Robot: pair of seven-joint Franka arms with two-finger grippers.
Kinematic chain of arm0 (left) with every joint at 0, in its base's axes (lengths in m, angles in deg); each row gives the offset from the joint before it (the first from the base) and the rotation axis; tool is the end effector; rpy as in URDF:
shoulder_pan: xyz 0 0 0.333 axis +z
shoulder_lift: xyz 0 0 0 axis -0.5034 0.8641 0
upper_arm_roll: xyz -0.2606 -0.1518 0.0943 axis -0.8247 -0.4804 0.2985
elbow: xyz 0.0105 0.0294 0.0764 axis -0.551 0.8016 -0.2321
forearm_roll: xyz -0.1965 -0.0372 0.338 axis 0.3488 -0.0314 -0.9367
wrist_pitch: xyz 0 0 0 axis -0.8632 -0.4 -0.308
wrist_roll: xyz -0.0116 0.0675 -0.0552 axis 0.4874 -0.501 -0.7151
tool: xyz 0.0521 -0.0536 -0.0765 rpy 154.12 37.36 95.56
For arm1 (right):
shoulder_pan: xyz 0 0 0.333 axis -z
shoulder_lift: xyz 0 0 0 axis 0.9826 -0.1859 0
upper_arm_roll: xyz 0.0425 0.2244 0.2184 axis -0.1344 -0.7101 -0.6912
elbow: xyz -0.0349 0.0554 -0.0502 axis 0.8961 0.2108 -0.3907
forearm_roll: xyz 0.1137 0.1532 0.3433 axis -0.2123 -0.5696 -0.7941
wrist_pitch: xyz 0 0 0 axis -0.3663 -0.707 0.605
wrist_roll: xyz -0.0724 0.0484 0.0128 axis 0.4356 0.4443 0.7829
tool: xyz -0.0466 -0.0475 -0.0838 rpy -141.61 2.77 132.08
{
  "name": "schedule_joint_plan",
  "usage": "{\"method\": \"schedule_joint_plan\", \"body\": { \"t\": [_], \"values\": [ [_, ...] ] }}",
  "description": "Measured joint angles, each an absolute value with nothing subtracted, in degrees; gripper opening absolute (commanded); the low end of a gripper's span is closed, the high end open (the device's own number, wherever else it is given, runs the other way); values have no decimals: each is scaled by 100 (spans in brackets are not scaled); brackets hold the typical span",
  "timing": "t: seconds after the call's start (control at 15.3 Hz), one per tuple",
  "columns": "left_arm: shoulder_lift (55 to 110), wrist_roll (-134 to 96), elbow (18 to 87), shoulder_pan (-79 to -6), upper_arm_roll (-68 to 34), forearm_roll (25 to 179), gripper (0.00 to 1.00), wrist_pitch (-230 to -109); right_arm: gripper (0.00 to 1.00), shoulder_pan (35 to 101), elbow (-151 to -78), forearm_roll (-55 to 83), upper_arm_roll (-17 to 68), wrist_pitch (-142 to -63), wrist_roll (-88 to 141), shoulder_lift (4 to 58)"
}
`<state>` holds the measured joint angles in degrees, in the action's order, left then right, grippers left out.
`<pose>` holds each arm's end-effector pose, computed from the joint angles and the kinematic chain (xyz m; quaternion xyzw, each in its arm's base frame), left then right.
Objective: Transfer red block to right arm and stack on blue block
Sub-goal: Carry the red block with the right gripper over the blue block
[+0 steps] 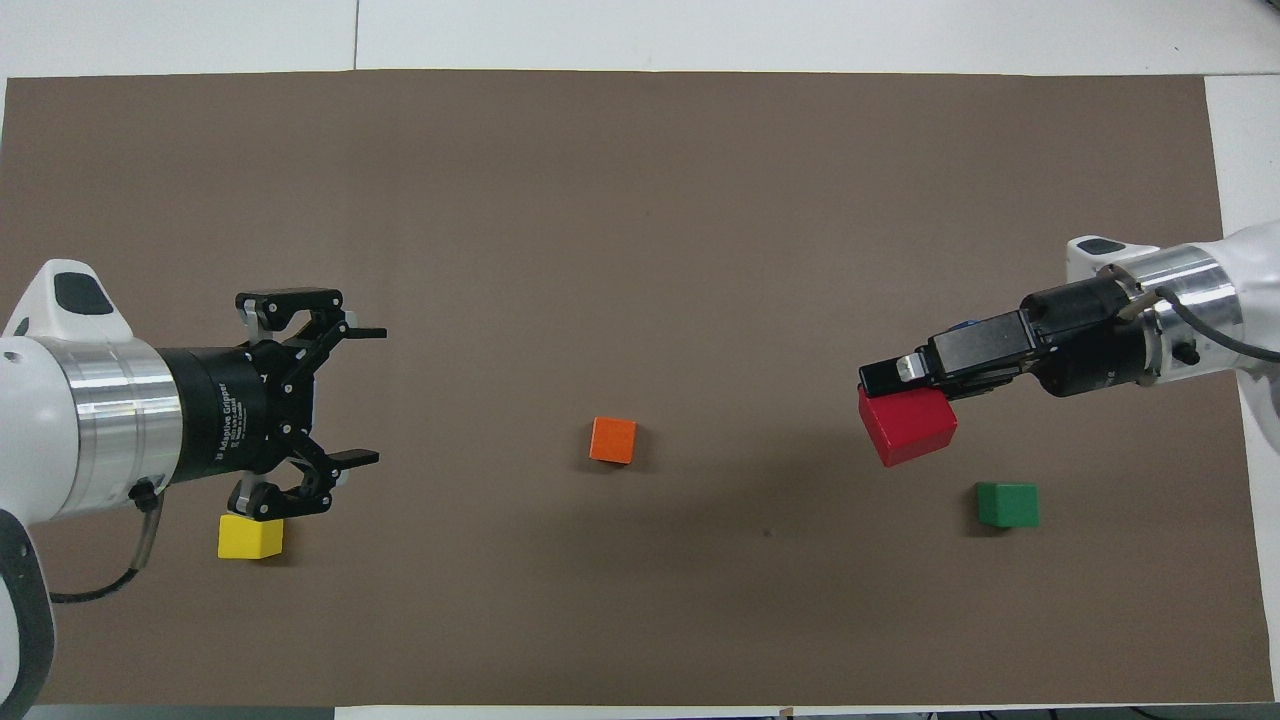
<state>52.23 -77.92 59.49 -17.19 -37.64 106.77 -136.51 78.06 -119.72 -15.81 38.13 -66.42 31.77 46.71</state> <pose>0.4524 -0.1522 0.6018 0.8009 0.5649 -0.0692 0.1860 0.5251 0.0653 0.5288 -0.8409 -0.0293 0.1225 0.5263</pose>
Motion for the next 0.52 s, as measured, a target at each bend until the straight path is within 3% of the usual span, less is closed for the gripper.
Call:
{"method": "schedule_joint_plan", "body": {
  "t": [0.26, 0.52],
  "values": [
    [5361, -5469, 6118, -1541, -3752, 9732, 100, -13607, 0, 7772, -11190, 523, 3779, -6796, 2704, 4671],
    [5584, -3205, 6124, -1367, -3747, 8791, 100, -13608, 0, 7616, -10992, 2497, 3684, -7288, 2323, 4666]
  ]
}}
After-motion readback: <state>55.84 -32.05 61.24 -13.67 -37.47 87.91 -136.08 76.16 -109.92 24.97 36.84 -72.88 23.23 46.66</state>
